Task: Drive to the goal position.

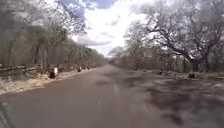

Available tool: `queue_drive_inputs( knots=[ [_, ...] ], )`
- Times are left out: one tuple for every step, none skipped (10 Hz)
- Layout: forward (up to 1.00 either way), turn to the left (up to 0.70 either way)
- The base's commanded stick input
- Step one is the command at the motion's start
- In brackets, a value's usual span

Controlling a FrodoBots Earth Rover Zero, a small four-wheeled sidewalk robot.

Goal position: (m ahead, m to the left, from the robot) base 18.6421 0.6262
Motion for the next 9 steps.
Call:
queue_drive_inputs(
  knots=[
    [0.70, 0.00],
    [0.70, 0.00],
    [0.70, 0.00],
    [0.70, 0.00],
    [0.70, 0.00],
    [0.70, 0.00],
    [0.70, 0.35],
    [0.70, 0.35],
    [0.70, 0.00]
  ],
)
